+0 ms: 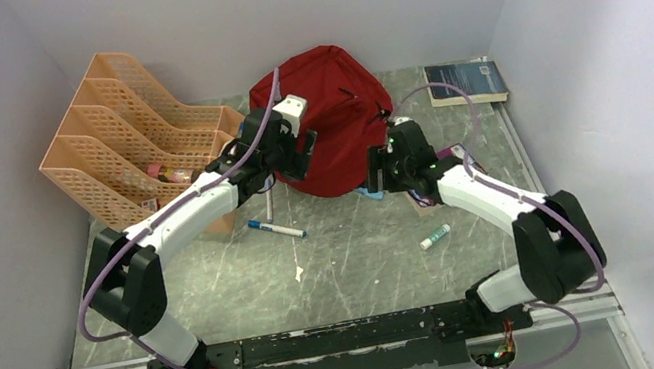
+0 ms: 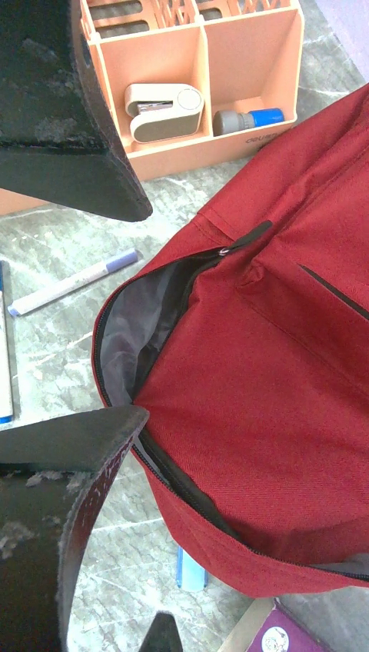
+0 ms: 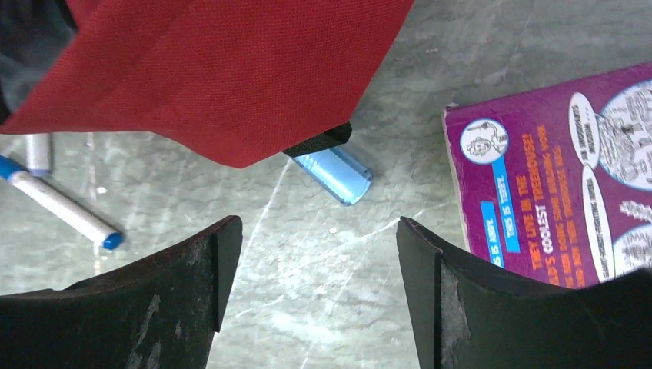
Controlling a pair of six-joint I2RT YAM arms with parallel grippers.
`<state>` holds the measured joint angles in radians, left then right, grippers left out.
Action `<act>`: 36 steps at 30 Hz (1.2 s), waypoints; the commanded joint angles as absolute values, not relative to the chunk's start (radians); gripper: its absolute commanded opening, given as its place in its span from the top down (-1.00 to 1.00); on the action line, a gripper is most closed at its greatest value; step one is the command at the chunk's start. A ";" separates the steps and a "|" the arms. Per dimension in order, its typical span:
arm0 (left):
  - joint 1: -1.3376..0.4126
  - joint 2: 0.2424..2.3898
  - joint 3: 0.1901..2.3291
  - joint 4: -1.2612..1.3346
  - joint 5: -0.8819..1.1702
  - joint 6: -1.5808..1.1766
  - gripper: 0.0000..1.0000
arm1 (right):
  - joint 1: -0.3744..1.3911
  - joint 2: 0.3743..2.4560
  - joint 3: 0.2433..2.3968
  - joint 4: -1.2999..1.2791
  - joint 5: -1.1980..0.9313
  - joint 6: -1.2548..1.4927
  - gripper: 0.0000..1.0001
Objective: Pack the student bag
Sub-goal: Move the stationery to the center of the board.
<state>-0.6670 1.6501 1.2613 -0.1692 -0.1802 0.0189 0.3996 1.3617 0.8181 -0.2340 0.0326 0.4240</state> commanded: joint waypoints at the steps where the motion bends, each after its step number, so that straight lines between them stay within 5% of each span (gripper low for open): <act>1: -0.673 1.654 1.283 -0.169 -0.190 0.023 -0.87 | 0.408 1.451 0.860 -0.163 0.007 0.294 -0.55; 28: -0.674 1.660 1.281 -0.169 -0.203 0.034 -0.89 | 0.443 1.736 0.941 -0.132 -0.024 0.142 -0.23; 36: -0.674 1.663 1.282 -0.170 -0.206 0.035 -0.89 | 0.505 1.757 0.949 -0.180 0.066 0.125 0.11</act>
<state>-0.6670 1.6512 1.2613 -0.1696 -0.1883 0.0208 0.4717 1.7359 0.9367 -0.1280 0.0082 0.1410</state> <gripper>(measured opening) 0.946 0.482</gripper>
